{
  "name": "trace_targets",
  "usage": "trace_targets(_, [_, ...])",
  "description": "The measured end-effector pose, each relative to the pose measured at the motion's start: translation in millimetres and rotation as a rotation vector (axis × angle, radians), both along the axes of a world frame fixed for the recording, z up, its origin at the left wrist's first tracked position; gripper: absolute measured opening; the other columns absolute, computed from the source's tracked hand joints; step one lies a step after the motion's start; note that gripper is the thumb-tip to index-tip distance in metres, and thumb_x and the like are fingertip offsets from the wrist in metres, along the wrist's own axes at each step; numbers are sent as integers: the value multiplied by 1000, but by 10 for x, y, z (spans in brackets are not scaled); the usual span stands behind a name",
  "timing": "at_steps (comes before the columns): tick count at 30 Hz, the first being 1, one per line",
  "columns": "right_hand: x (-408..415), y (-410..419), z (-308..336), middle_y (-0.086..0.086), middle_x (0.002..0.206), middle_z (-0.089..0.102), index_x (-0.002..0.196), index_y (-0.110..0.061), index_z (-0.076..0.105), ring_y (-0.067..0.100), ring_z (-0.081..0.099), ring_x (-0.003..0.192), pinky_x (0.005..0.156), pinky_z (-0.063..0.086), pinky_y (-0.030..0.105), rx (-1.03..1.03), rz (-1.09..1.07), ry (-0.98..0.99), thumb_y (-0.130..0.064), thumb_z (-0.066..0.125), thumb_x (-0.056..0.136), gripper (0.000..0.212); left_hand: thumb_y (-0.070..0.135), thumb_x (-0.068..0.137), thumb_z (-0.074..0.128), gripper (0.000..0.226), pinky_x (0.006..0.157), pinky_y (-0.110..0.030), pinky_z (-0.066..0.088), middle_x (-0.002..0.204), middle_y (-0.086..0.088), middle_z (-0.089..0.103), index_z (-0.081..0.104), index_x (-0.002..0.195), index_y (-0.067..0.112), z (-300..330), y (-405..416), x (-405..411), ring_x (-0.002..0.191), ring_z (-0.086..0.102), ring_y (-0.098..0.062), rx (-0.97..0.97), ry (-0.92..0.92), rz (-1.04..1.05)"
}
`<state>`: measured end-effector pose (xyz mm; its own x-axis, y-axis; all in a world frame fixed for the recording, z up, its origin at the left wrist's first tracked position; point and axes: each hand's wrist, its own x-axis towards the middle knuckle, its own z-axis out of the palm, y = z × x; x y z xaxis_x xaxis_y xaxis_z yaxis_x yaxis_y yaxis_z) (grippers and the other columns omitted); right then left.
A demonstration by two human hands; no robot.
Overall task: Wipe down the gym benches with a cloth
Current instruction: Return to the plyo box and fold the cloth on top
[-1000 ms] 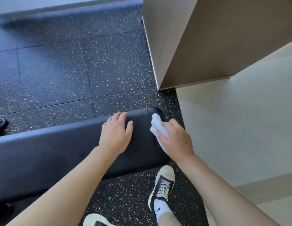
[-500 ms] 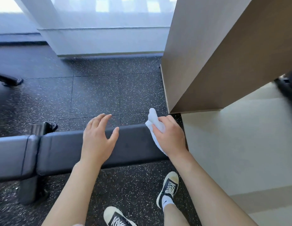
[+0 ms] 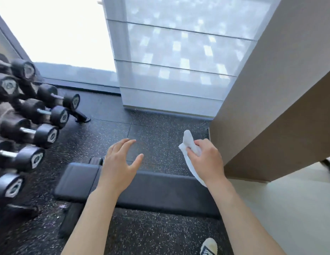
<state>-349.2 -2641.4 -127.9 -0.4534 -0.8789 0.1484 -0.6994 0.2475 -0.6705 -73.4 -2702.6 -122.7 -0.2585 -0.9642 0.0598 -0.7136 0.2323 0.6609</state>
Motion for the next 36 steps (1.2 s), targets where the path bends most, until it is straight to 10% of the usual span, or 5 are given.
trace_targets(26, [2246,-1983,843,-15,85,58,98,-24,72,1,53,70,60,35,21,-54,769,16,-38,69,93,16,58,92,51,62,121,-57,35,153,0,53,60,143,26,937,-26,1777,146,40,-30,-146,-238,758])
trace_targets(32, [2640,-2080,874,-16,86,59,91,-29,68,4,57,72,66,50,31,-31,965,-45,-38,70,91,9,45,94,69,52,119,-55,38,152,0,54,62,142,24,1024,281,1867,145,41,-27,-143,-299,966])
trace_targets(36, [2946,-1994,859,-14,81,55,73,-34,52,2,53,70,58,34,25,-22,1087,-63,-40,67,91,24,45,95,68,52,123,-50,34,154,1,53,61,143,27,1036,629,1944,147,39,-25,-106,-322,1084])
